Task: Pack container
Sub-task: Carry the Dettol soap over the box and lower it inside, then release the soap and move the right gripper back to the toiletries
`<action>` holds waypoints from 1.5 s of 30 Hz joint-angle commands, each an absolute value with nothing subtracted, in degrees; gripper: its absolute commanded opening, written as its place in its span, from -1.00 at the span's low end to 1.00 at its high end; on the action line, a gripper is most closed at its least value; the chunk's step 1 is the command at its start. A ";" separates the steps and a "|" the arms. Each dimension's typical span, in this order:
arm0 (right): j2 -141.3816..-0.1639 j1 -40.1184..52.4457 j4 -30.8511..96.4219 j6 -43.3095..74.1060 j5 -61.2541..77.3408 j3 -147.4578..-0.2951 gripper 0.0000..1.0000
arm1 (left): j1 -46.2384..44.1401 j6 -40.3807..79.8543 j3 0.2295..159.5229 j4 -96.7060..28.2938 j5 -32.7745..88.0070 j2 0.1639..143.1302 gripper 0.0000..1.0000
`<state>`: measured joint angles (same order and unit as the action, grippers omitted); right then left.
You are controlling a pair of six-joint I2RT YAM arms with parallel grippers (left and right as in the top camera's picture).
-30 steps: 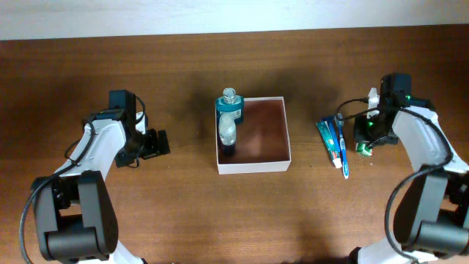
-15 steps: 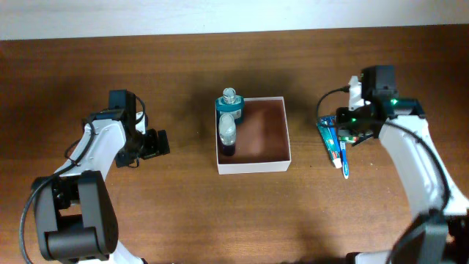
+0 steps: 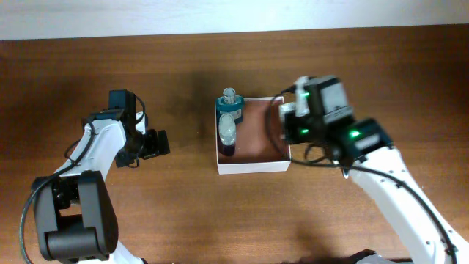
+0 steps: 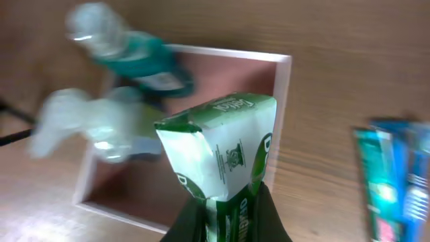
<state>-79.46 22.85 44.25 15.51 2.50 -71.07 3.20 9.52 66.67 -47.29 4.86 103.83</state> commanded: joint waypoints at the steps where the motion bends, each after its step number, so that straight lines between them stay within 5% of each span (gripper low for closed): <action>1: -82.41 27.03 42.30 20.32 -0.34 -72.31 -0.85 | 3.42 9.41 66.46 -47.33 4.64 104.14 0.99; 26: -104.75 28.49 33.71 21.47 -4.14 -72.31 -0.72 | 3.42 9.41 66.46 -47.33 4.67 104.14 0.99; 35: -104.33 28.49 33.58 19.97 -4.34 -72.73 0.02 | 3.42 9.41 66.46 -47.33 4.67 104.14 0.99; 45: -97.56 28.42 44.05 17.17 -3.57 -83.31 0.10 | 3.42 9.41 66.46 -47.33 4.64 104.14 0.99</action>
